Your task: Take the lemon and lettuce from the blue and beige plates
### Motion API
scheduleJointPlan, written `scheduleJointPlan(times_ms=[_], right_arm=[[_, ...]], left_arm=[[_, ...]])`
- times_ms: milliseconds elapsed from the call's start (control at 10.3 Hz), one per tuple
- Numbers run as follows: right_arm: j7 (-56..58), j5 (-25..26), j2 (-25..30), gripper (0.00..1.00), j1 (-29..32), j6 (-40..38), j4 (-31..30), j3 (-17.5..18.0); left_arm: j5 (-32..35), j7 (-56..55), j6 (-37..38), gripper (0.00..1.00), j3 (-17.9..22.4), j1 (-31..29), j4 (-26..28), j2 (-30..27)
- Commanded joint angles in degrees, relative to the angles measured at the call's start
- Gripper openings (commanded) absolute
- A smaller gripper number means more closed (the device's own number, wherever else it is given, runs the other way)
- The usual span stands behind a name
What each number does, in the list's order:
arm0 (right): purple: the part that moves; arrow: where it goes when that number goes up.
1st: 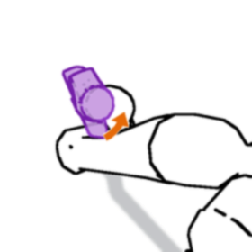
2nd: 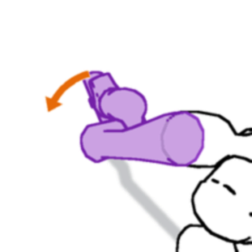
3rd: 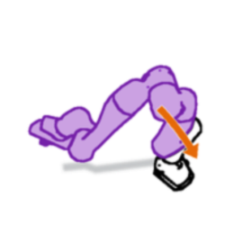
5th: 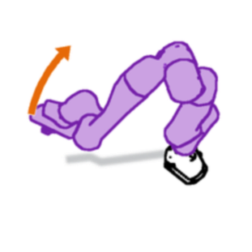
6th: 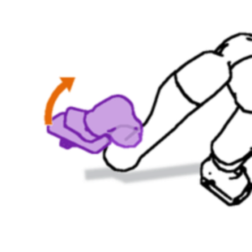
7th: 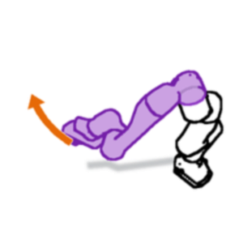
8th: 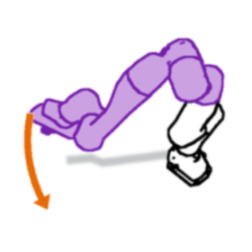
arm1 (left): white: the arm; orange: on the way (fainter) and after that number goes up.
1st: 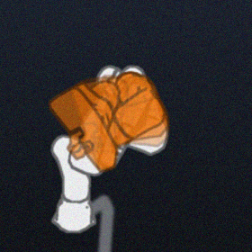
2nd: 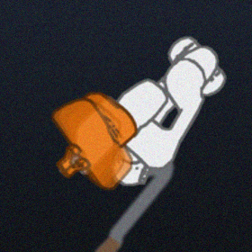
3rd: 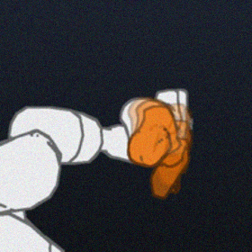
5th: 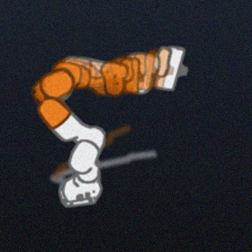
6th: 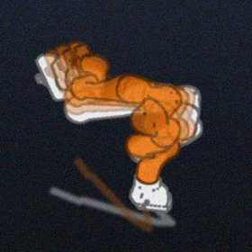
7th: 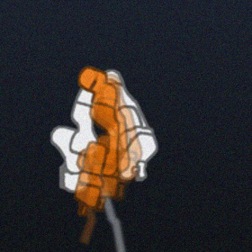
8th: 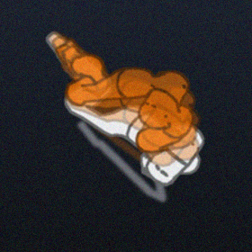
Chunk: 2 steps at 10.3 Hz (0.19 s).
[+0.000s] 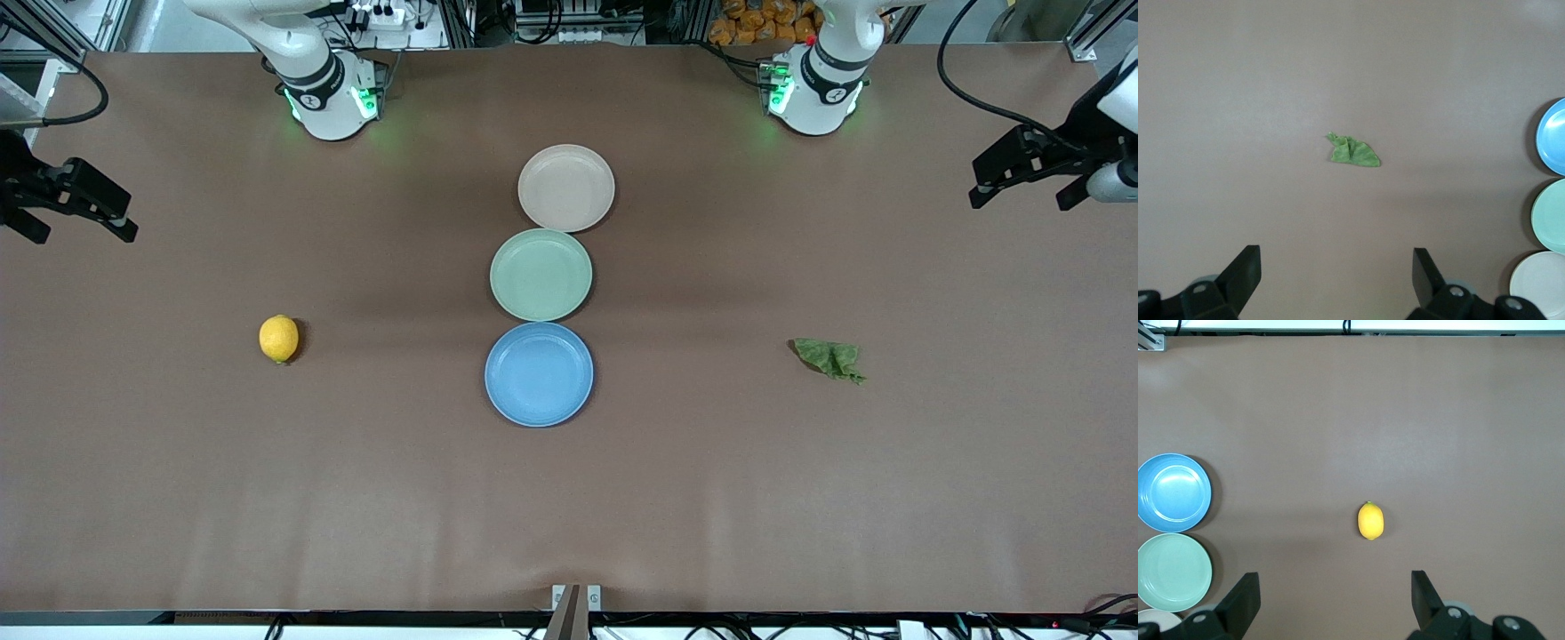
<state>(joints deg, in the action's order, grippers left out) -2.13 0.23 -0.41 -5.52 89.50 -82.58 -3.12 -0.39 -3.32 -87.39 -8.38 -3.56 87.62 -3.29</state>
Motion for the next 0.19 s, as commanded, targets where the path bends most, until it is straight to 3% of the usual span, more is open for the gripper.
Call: scheduleJointPlan(times_ms=[0, 97], right_arm=[[0.28, 0.21, -0.64, 1.0, -0.02, -0.38, 1.46, 0.14], [0.37, 0.29, -0.64, 1.0, -0.02, -0.38, 1.55, 0.14]], left_arm=[[3.02, 0.6, 1.35, 1.0, 0.12, 0.22, -1.84, 1.09], [3.03, 0.42, 1.26, 1.0, 0.12, 0.22, -1.84, 1.09]])
